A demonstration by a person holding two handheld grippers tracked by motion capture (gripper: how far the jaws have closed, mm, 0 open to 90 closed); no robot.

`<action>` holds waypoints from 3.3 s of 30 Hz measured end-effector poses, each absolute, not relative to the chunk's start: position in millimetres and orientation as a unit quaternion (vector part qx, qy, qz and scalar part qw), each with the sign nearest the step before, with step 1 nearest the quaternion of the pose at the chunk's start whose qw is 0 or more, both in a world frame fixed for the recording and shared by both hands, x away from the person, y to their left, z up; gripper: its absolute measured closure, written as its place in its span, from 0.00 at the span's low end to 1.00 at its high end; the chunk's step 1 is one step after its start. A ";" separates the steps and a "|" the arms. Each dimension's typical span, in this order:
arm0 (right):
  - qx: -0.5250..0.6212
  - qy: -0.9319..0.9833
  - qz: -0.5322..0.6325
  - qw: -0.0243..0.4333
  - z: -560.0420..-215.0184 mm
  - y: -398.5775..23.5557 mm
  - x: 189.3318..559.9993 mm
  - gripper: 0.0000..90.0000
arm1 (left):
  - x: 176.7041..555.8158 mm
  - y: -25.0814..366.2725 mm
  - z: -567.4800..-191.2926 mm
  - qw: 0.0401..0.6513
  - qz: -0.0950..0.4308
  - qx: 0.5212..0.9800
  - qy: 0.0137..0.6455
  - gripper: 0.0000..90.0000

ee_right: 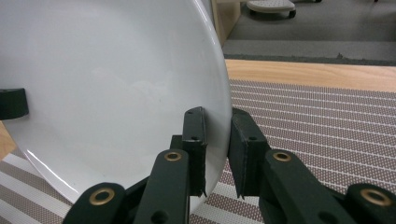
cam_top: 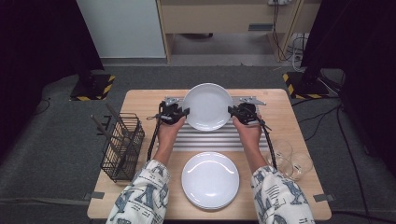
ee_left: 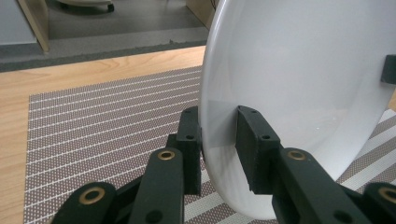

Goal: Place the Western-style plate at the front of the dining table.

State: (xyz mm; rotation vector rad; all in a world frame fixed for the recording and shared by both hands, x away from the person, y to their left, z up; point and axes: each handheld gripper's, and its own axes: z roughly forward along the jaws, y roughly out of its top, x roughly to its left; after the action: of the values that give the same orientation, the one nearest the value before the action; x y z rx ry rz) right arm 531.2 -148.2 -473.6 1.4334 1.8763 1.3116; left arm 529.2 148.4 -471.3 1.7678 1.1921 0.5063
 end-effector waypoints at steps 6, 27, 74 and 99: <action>0.522 0.682 0.466 0.212 -479.8 -147.6 534.8 0.86 | 533.0 148.4 -477.9 0.455 0.199 0.716 0.490 0.79; 0.526 0.687 0.458 0.203 -480.0 -147.6 535.5 0.86 | 532.8 148.5 -479.5 0.452 0.198 0.718 0.491 0.78; 0.552 0.669 0.461 0.188 -501.6 -149.2 543.7 0.82 | 541.7 140.0 -492.0 0.441 0.203 0.720 0.496 0.74; 0.565 0.678 0.437 0.172 -514.5 -146.6 546.0 0.78 | 543.2 140.7 -503.0 0.426 0.184 0.728 0.505 0.71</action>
State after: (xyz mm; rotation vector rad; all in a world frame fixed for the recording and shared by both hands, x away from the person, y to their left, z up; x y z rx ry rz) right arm 546.0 -146.6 -514.5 1.6021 1.9252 1.2409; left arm 543.2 140.7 -503.0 1.8189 1.2620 0.4597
